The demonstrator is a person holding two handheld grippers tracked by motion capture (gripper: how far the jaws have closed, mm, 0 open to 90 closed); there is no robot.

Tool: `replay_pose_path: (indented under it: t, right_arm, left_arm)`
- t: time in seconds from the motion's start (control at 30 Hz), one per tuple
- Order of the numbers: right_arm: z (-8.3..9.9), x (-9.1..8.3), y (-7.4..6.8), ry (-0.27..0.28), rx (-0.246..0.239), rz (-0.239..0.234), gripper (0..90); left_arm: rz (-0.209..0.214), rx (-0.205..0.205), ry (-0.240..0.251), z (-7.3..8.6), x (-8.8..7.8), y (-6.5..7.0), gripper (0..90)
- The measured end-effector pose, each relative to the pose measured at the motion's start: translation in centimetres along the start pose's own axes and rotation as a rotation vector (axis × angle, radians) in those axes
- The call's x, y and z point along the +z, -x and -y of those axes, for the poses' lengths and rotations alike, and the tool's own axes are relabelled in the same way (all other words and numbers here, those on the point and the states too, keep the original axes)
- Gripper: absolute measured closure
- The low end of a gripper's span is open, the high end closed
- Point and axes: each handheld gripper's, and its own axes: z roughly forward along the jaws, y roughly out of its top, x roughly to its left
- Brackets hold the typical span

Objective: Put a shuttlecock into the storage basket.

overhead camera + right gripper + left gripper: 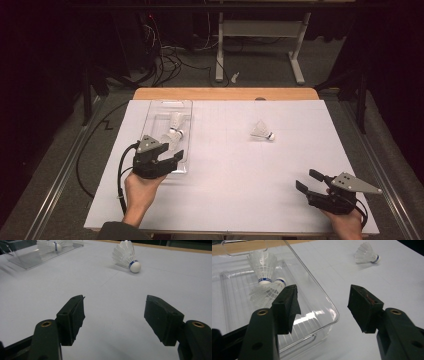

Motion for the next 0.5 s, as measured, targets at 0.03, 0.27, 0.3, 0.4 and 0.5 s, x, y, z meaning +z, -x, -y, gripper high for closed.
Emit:
replay_pose_path:
  t: [0.03, 0.27, 0.3, 0.4, 0.5]
  right_arm:
    - [0.0, 0.0, 0.0, -0.002, 0.000, 0.000, 32.8]
    - [0.1, -0.3, -0.1, 0.001, -0.004, 0.002, 32.8]
    - [0.1, -0.3, -0.1, 0.000, -0.008, 0.001, 32.8]
    - [0.1, -0.2, -0.2, -0.001, -0.008, -0.003, 32.8]
    - [0.1, -0.2, -0.1, 0.000, -0.007, -0.004, 32.8]
  left_arm:
    - [0.001, 0.001, 0.003, 0.0, -0.1, 0.1, 41.4]
    - [0.014, 0.001, 0.015, 0.7, -0.2, 0.4, 40.9]
    - [0.016, -0.002, 0.016, 0.8, -0.3, 0.5, 40.9]
    - [0.019, -0.002, 0.020, 1.2, -0.4, 0.7, 40.7]
    - [0.023, -0.009, 0.016, 1.6, -0.6, 0.6, 40.3]
